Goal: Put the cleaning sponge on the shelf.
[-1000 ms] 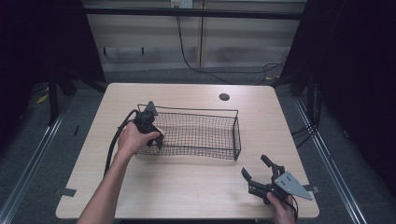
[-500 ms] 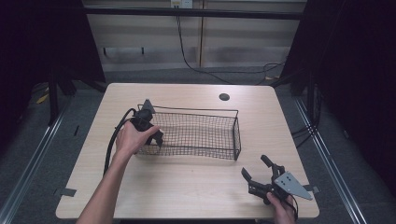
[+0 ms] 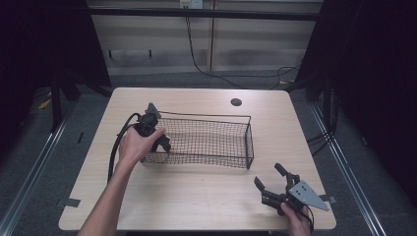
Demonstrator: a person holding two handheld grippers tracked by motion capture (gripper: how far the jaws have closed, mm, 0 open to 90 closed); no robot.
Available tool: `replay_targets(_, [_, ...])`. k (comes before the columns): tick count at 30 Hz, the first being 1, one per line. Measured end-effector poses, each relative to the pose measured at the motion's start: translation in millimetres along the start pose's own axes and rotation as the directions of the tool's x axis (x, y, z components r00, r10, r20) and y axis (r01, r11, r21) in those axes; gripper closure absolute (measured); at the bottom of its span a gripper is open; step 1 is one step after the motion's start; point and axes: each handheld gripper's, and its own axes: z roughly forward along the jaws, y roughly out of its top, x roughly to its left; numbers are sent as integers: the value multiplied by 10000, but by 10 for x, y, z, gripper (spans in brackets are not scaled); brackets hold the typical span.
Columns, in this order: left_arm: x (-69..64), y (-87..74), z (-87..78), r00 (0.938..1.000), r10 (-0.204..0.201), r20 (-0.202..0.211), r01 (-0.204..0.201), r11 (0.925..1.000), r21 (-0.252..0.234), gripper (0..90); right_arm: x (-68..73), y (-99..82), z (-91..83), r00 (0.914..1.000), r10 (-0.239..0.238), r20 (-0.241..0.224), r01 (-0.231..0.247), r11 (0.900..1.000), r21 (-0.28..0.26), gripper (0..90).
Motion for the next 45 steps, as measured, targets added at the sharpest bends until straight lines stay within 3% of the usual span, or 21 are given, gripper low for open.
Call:
replay_targets(4, [7,-21,-44,9999,-3,115,7,9994,-335,175,0,0,0,10000,4,-3,-4,10000,4,131])
replay_targets(11, [25,-44,-108,9999,37,143,-31,9989,-462,174,3,0,1,10000,16,-13,-16,10000,-6,131])
replay_targets(17, [41,-103,-178,9974,446,567,-396,9955,-865,175,0,0,1,10000,-7,-5,7,10000,9,131])
replay_targets(19, [41,-112,-192,9969,488,623,-415,9926,-1141,175,0,0,0,10000,-8,-3,8,10000,8,131])
replay_targets(20, [56,-138,-227,9926,937,777,-808,9845,-1559,174,0,0,1,10000,-4,-1,4,10000,10,131])
replay_targets(21, [55,-147,-238,9924,833,905,-680,9847,-1603,174,0,0,1,10000,-5,-2,5,10000,9,131])
replay_targets(31, [43,-230,-337,9843,1442,1016,-1224,9731,-1952,174,0,0,1,10000,-3,-1,3,10000,11,131])
replay_targets(34, [-8,-282,-391,9801,1707,1010,-1460,9656,-2150,179,-4,0,2,10000,-21,10,21,10000,13,131])
replay_targets(37, [-19,-305,-411,9807,1711,944,-1461,9629,-2267,213,0,0,1,10000,4,12,-4,10000,7,131])
replay_targets(40, [-12,-360,-429,9764,1886,1055,-1591,9577,-2398,219,-1,0,1,10000,-6,20,6,10000,11,131])
replay_targets(43, [37,-437,-443,9797,1806,872,-1523,9528,-2625,248,-2,0,1,10000,-19,19,19,10000,8,131])
replay_targets(45, [64,-478,-446,9787,1840,907,-1544,9517,-2653,249,-1,0,0,10000,-5,24,5,10000,11,130])
